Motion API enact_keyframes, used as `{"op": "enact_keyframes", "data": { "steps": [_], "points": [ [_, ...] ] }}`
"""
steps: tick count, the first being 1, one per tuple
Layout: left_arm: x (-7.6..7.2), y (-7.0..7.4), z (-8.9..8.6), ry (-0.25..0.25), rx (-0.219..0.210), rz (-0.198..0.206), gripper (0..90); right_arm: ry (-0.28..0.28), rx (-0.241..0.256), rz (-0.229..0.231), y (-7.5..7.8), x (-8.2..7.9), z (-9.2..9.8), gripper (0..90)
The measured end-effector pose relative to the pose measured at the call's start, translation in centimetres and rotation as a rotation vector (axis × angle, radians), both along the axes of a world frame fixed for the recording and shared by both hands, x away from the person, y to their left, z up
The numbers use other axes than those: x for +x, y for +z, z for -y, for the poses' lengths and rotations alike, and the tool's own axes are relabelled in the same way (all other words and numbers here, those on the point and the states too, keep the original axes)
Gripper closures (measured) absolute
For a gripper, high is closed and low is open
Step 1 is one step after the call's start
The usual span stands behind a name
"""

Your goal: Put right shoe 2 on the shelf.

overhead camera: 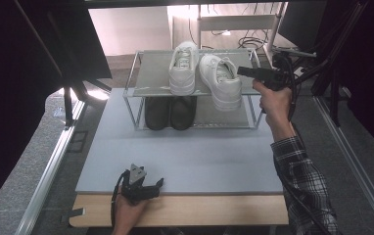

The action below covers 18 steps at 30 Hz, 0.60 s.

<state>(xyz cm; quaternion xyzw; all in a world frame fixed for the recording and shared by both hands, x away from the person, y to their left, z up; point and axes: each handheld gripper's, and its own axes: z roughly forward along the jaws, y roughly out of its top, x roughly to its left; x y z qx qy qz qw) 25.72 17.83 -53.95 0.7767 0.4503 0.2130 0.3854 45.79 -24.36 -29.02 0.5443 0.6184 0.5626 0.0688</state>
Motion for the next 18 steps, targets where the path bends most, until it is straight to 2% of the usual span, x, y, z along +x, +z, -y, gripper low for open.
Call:
{"op": "enact_keyframes", "data": {
  "steps": [2, 6, 13, 18],
  "points": [
    [0.0, 0.0, 0.0, 0.0, 0.0, 0.002, 12.3, -0.013, -0.007, 0.007, -0.1, -0.3, 0.6, 46.9],
    [0.0, 0.0, 0.0, 0.001, 0.0, -0.001, 12.4, 0.01, 0.015, 0.008, -0.5, -1.0, 1.6, 46.9],
    [0.0, 0.0, 0.0, 0.004, -0.006, 0.003, 12.4, 0.029, -0.033, 0.046, -1.2, -3.2, 2.4, 46.9],
    [0.0, 0.0, 0.1, 0.004, -0.006, 0.003, 12.4, 0.059, -0.045, 0.066, -1.7, -4.6, 2.6, 47.4]
  ]
}}
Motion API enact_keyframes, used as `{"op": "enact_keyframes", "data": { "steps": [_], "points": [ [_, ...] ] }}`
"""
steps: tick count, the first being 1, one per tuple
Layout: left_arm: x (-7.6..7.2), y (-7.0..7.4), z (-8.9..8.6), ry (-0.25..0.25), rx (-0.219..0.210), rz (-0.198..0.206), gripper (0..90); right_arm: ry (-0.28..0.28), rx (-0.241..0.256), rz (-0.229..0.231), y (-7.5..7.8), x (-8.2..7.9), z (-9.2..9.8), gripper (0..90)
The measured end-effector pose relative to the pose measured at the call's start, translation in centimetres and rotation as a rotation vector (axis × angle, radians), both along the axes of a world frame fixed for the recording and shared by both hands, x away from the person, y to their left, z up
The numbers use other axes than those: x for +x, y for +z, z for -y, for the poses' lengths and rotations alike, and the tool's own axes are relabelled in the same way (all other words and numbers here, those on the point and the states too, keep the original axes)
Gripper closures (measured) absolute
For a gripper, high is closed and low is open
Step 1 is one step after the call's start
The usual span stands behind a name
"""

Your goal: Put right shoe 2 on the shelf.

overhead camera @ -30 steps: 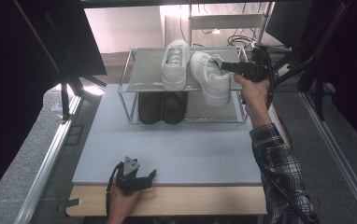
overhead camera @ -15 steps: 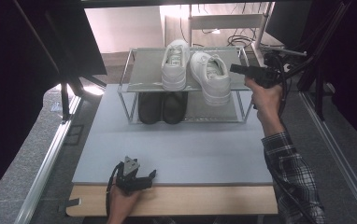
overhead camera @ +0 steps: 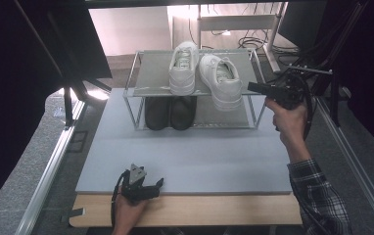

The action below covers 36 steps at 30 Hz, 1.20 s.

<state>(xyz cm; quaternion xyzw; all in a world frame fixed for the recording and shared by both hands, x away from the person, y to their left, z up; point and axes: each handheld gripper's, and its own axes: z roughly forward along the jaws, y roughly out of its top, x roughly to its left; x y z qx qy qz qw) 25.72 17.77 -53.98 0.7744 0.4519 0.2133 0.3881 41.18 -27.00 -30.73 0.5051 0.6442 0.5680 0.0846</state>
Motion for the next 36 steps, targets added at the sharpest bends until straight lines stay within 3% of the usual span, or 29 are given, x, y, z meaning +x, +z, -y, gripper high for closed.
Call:
{"op": "enact_keyframes", "data": {
  "steps": [6, 19, 28, 33, 36],
  "points": [
    [0.0, 0.0, 0.0, 0.0, 0.0, 0.0, 12.4, 0.042, -0.061, 0.025, -1.2, -1.6, -0.4, 50.1],
    [0.0, 0.0, 0.0, 0.0, 0.0, 0.0, 12.4, 0.136, -0.096, 0.058, -3.1, -3.4, -1.4, 66.1],
    [0.0, 0.0, 0.0, 0.0, 0.0, 0.001, 12.4, 0.137, -0.16, 0.093, -3.7, -3.7, -1.9, 69.4],
    [0.0, 0.0, 0.0, 0.0, 0.0, 0.0, 12.4, 0.157, -0.187, 0.115, -3.9, -3.7, -2.4, 79.9],
    [0.0, 0.0, 0.0, -0.001, 0.001, 0.0, 12.4, 0.174, -0.191, 0.104, -4.0, -3.6, -2.7, 87.5]
  ]
}}
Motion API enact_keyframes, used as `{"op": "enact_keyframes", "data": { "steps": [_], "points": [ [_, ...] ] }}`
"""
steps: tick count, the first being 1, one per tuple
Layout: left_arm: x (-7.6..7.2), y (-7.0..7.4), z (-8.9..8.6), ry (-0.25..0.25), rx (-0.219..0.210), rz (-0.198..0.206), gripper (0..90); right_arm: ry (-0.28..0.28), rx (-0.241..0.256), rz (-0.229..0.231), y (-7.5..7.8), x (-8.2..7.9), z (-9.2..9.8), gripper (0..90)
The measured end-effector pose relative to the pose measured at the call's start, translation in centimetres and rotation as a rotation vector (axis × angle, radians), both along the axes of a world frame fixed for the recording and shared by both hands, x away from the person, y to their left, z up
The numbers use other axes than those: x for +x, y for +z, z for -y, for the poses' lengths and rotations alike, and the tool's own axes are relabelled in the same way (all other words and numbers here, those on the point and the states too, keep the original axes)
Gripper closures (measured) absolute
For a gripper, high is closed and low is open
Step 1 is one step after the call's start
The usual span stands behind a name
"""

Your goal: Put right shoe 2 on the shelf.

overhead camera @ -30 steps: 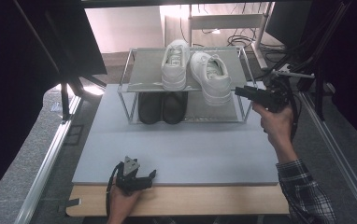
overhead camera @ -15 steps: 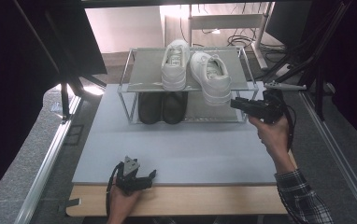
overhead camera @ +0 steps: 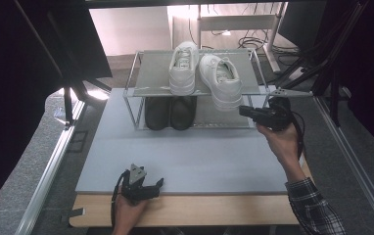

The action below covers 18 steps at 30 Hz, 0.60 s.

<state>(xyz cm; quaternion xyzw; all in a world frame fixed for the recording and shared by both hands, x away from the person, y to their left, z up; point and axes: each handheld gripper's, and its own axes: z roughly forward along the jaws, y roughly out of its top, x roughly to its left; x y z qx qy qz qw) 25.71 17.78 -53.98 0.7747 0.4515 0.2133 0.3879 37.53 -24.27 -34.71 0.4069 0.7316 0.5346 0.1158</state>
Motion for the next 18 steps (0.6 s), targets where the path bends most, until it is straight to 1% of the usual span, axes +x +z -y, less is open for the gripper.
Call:
{"op": "enact_keyframes", "data": {
  "steps": [2, 5, 8, 11, 14, 18],
  "points": [
    [0.0, 0.0, -0.01, -0.001, 0.001, 0.0, 12.4, -0.006, -0.014, 0.008, -0.08, 0.03, -0.22, 89.3],
    [0.0, 0.01, -0.01, -0.001, 0.002, -0.001, 12.4, -0.013, -0.025, 0.0, -0.14, 0.15, -0.46, 89.4],
    [0.0, 0.01, -0.01, -0.001, 0.002, 0.0, 12.4, -0.017, -0.014, 0.0, -0.12, 0.24, -0.48, 89.4],
    [0.0, 0.01, -0.01, -0.001, 0.001, 0.0, 12.4, -0.021, -0.023, 0.0, -0.07, 0.19, -0.59, 89.4],
    [0.0, 0.02, -0.01, 0.0, 0.002, -0.002, 12.4, -0.027, -0.019, 0.004, -0.09, 0.14, -0.72, 89.4],
    [0.0, 0.0, -0.01, 0.0, 0.001, 0.0, 12.4, -0.016, -0.01, -0.005, -0.24, 0.37, -1.06, 89.3]
  ]
}}
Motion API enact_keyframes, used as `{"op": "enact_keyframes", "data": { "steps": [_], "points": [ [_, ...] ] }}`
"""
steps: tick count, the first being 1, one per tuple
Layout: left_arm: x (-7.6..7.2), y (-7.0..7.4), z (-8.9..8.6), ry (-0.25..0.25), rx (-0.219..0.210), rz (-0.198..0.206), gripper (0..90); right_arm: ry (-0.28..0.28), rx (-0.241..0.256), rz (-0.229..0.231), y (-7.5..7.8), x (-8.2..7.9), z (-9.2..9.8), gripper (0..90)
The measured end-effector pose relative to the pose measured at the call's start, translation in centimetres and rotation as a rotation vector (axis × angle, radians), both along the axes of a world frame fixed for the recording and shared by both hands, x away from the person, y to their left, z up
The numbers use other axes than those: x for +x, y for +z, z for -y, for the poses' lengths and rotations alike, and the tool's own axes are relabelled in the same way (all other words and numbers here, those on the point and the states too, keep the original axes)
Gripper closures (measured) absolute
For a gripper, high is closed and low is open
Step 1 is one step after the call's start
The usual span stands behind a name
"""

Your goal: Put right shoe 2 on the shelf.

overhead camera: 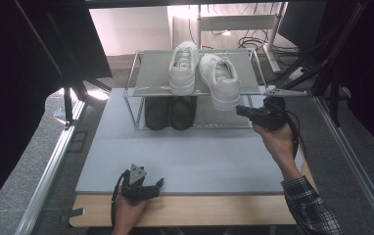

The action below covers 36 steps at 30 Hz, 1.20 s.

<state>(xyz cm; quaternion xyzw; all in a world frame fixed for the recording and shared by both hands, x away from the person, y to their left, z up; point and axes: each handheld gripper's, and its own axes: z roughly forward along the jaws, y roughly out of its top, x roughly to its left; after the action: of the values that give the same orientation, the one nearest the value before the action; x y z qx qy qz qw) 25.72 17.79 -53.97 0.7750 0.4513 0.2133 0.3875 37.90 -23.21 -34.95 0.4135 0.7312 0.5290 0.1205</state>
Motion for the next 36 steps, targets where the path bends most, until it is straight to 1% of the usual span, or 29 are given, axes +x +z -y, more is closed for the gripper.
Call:
{"op": "enact_keyframes", "data": {
  "steps": [8, 10, 15, 18, 21, 23, 26, 27, 30, 32, 33, 36],
  "points": [
    [0.0, 0.0, 0.0, 0.0, 0.002, -0.002, 12.4, 0.007, -0.005, -0.009, 0.0, 0.8, -1.5, 89.2],
    [0.0, 0.0, 0.0, -0.001, 0.001, 0.0, 12.4, 0.006, 0.002, -0.009, -0.1, 1.0, -1.8, 89.2],
    [0.0, 0.0, 0.0, 0.0, 0.003, -0.002, 12.4, 0.005, 0.0, -0.008, -0.2, 1.6, -2.5, 89.2],
    [0.0, 0.0, 0.0, 0.0, 0.003, -0.003, 12.4, 0.004, 0.011, -0.007, -0.2, 1.8, -2.8, 89.2],
    [0.0, 0.0, 0.0, 0.002, 0.003, -0.003, 12.3, -0.001, 0.0, -0.005, -0.4, 2.0, -3.1, 89.1],
    [0.0, 0.0, 0.0, 0.001, 0.001, -0.002, 12.4, 0.004, 0.018, -0.008, -0.4, 2.2, -3.3, 89.2],
    [0.0, 0.0, 0.0, 0.002, 0.0, -0.004, 12.4, -0.007, 0.001, -0.007, -0.5, 2.5, -3.6, 89.3],
    [0.0, 0.0, 0.0, 0.001, -0.003, -0.002, 12.4, -0.005, 0.012, -0.01, -0.5, 2.6, -3.7, 89.3],
    [0.0, 0.0, 0.0, 0.002, -0.002, -0.002, 12.4, -0.008, 0.012, -0.017, -0.6, 3.0, -3.9, 89.4],
    [0.0, 0.0, 0.0, 0.002, -0.002, -0.002, 12.4, -0.006, 0.032, -0.024, -0.6, 3.3, -4.0, 89.4],
    [0.0, 0.0, 0.0, 0.002, 0.002, -0.004, 12.4, -0.01, 0.027, -0.028, -0.6, 3.3, -4.1, 89.4],
    [0.0, 0.0, 0.0, 0.001, 0.001, -0.004, 12.4, -0.013, 0.04, -0.028, -0.8, 3.6, -4.3, 89.5]
  ]
}}
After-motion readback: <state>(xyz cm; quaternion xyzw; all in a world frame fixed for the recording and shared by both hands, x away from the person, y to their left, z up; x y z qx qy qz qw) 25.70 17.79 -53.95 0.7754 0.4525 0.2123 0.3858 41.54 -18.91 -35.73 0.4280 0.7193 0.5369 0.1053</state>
